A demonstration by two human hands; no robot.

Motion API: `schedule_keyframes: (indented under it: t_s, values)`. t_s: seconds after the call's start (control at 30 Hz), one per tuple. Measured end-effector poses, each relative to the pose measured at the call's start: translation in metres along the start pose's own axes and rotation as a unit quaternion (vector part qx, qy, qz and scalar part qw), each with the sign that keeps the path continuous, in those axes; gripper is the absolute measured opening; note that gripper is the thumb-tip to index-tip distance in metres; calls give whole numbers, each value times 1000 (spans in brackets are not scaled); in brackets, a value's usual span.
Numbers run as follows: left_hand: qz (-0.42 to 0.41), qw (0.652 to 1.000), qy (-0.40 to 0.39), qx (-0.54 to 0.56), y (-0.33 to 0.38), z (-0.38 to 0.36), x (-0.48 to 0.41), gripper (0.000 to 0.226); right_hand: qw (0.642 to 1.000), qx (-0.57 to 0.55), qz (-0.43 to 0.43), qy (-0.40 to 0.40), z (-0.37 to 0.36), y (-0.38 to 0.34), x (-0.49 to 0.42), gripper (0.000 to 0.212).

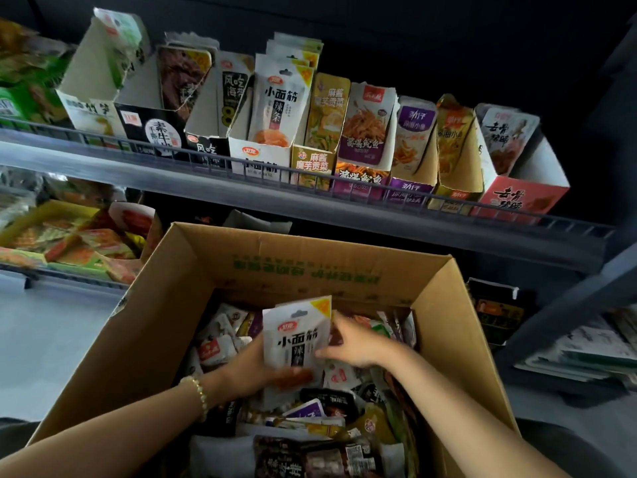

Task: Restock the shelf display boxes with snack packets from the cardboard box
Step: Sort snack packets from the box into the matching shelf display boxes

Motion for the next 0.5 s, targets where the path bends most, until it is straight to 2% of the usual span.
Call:
schedule_keyframes:
  t_s: [0.07,0.13,0.3,0.5]
  values:
    - [-14,999,-10,-38,0,-8,-1,44,999,24,-35,-5,-10,17,-5,98]
    - [-24,997,12,-66,2,-4,-1,47,1000,0,-31,-1,-13,18,-5,106]
    - [-42,994,75,-66,12,26,-3,49,990,-135,23,33,3,-9,4,80]
    - [-108,979,160,-65,86,73,6,51,953,-261,77,132,54,-40,15,60]
Point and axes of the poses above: each hand's wrist, its own x-axis away from the middle knuckle, its own z-axis out of the back of the hand, y = z × x, the point moved 10 cm from there along -x, towards the middle knuckle, and after that the axes turned 12 degrees about -x, right-handed, at the moved point
